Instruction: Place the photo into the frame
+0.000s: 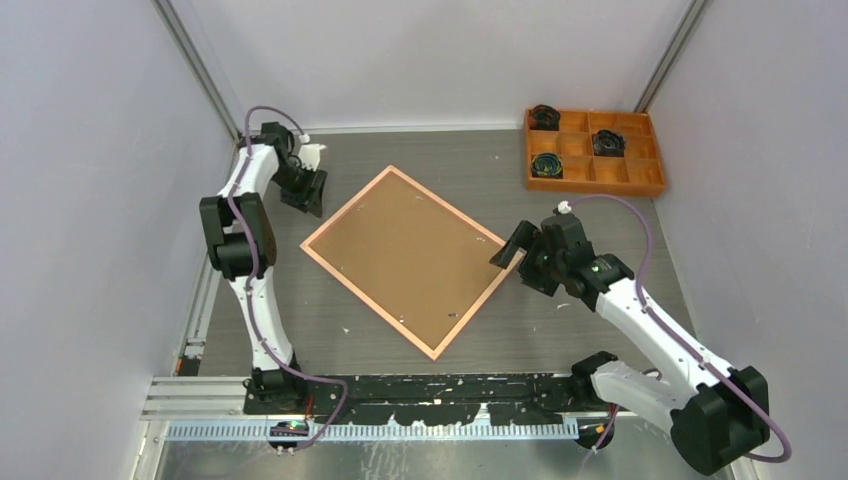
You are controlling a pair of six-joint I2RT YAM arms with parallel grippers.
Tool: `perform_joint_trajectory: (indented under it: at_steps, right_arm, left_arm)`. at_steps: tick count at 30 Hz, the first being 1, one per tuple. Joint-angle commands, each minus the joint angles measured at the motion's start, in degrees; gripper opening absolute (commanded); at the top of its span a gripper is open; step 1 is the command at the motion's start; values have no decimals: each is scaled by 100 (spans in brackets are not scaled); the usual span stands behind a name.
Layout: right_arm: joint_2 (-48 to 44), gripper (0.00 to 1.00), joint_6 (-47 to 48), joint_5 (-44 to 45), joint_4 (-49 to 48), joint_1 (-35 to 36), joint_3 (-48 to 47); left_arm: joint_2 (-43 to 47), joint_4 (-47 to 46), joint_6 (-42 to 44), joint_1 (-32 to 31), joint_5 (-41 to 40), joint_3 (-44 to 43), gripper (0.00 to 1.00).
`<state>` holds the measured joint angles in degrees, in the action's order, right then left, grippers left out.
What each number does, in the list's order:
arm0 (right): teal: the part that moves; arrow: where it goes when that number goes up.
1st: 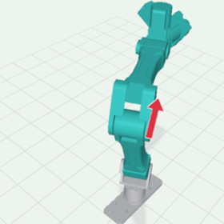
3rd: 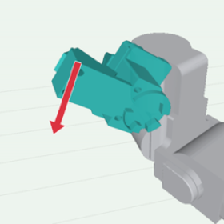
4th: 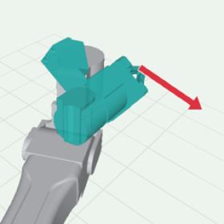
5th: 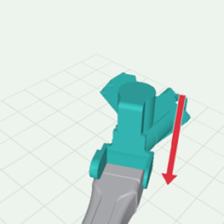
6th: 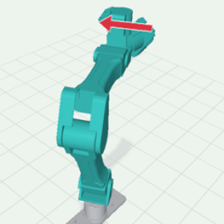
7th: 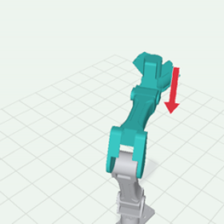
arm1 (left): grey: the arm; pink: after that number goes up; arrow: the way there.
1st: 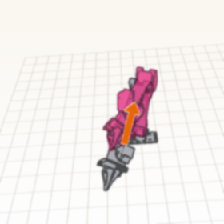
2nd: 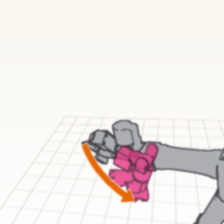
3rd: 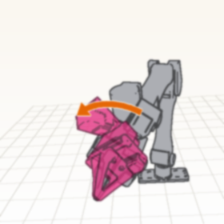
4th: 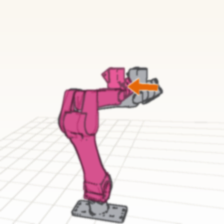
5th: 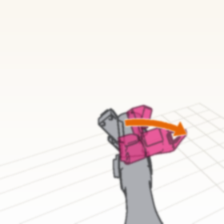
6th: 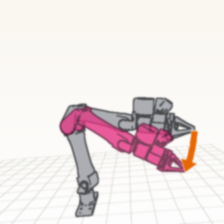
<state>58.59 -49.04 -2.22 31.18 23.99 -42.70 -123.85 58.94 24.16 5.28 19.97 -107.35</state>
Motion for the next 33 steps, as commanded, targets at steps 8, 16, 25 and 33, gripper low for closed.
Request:
perform_joint_trajectory:
  at_steps: [8, 16, 25, 33]
  right_arm:
    - [1041, 96, -715, -749, -1551, -15, 694]
    - [2201, 96, -199, -892, -2685, -661, 232]
    - [3466, 95, -173, -1218, -2978, -1078, -811]
    - [4491, 94, -132, -1028, -2823, -1120, -1953]
  left_arm:
    - [-205, -367, -165, -124, 285, 548, 45]
    - [405, -175, 553, -264, 489, 1692, 45]
    - [1132, 418, 1422, -475, 1049, 2971, 48]
    - [1665, 1253, 2028, -1019, 2341, 3455, 54]
